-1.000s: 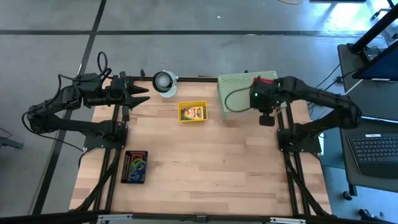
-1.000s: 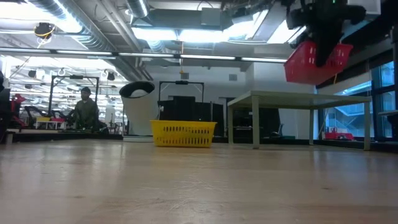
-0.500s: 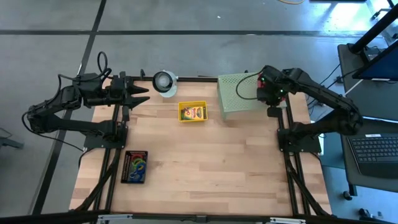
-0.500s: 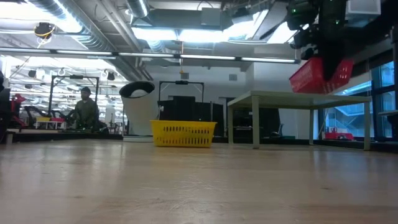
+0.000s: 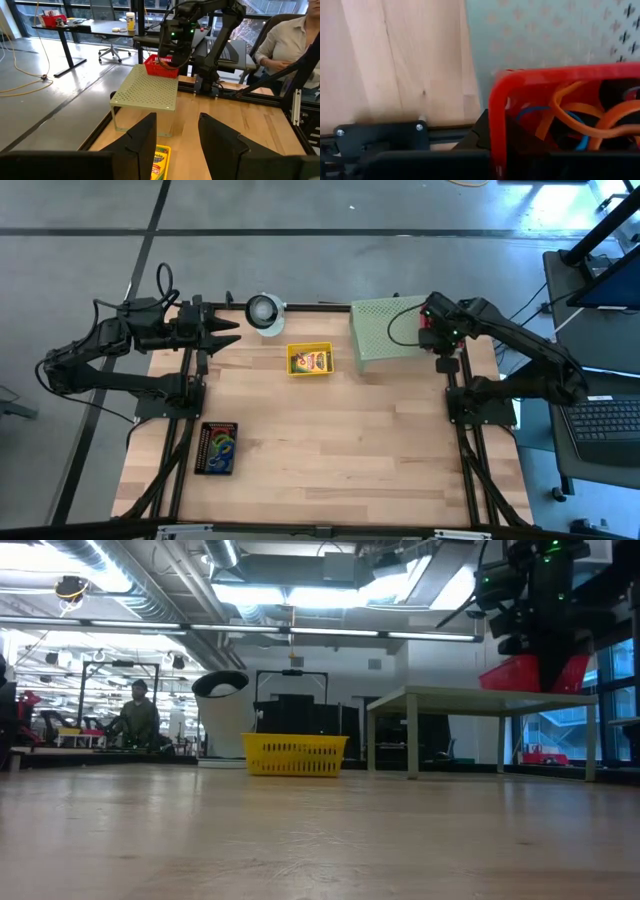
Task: Pick & Place Office Desk Supplies
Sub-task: Put the red bin filled with rubber bands on the shelf, then put the black bin filled with spring keychain on the shelf
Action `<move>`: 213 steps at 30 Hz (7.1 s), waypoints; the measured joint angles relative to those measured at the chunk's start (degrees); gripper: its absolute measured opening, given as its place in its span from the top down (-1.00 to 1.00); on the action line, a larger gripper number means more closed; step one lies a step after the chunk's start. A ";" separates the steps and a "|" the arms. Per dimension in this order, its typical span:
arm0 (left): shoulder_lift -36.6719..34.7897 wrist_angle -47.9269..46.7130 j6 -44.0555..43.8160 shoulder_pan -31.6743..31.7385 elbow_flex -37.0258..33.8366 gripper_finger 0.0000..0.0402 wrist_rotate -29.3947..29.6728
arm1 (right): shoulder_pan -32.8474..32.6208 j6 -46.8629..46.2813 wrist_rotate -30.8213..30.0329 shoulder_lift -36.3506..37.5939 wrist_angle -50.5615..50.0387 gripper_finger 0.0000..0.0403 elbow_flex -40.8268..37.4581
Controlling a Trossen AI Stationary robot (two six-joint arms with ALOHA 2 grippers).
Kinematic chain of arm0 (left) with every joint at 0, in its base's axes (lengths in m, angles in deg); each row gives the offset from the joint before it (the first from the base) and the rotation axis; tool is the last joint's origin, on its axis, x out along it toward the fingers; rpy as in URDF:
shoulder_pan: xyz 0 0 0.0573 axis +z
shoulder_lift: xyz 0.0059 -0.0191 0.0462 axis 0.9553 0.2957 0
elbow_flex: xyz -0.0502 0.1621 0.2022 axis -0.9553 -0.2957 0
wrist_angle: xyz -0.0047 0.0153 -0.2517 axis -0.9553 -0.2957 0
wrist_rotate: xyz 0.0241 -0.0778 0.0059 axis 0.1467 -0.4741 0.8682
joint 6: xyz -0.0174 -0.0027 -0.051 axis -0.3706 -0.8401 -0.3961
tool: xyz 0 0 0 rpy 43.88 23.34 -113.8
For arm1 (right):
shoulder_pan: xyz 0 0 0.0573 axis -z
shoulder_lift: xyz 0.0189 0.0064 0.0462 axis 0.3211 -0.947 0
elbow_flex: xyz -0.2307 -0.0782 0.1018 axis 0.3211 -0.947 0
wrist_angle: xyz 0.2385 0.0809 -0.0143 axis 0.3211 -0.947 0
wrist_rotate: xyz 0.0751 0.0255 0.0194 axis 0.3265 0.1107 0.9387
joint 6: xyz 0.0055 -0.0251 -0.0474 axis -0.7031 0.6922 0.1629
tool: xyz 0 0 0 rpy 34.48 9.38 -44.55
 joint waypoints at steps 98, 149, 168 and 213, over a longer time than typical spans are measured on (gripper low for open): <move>-0.01 0.00 0.00 -0.01 0.00 0.30 0.00 | -27.82 -11.97 7.67 -11.11 19.39 0.06 19.44; -0.01 -0.02 0.00 0.00 0.00 0.30 0.00 | -32.28 -3.37 5.87 -41.56 42.89 0.37 23.28; 0.42 9.06 -1.51 -0.01 -0.02 0.30 -0.16 | -34.92 -42.11 10.74 -34.42 33.13 0.37 46.39; 21.93 -44.73 -17.18 -22.91 0.02 0.30 -26.34 | -48.02 -57.02 -22.63 -19.01 8.17 0.37 46.35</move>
